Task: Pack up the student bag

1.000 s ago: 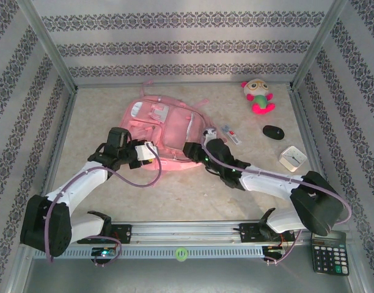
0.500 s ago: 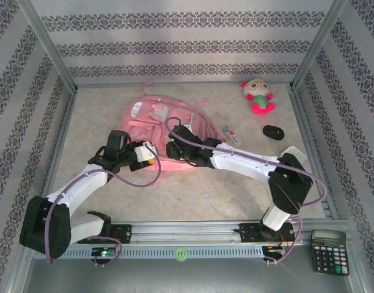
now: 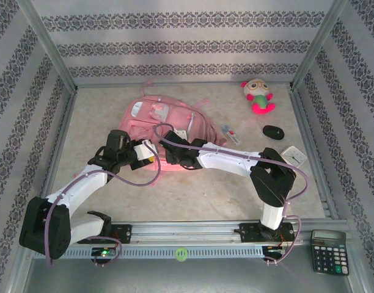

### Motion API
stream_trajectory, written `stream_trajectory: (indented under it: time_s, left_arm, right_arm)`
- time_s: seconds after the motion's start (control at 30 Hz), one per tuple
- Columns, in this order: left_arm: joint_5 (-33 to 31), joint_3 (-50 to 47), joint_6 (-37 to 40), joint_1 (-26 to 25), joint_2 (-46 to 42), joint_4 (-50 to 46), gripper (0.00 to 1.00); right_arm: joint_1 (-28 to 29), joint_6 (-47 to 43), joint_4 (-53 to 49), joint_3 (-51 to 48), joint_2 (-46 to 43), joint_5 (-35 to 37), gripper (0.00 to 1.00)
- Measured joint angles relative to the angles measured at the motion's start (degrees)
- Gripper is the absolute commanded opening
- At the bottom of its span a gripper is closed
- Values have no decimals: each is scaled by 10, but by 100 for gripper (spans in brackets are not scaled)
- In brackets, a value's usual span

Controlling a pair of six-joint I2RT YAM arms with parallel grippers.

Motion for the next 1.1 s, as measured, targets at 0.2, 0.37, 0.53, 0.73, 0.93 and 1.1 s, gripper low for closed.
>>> stream_trajectory:
  time_s: [0.2,0.37,0.53,0.73,0.93,1.1]
  left_arm:
    - [0,0,-3,0,-3,3,52]
    - [0,0,-4,0,-4,3,52]
    - [0,0,-5,0,-4,3,52]
    - [3,0,-7,0,-4,3,53]
    - [47,0,13,-2,-3,3,67]
    - [49,11,63,-20,26,2,69]
  right_arm:
    - [8,15,-11,6,12,43,25]
    - [9,29,-16,6,12,69,11]
    - [12,40,-6,-13,7,85,1]
    - [12,43,40,-66,-38,89,3]
    - [-3,43,128,-149,-124,44,27]
    - [-46,61,191,-200,-173,-33,34]
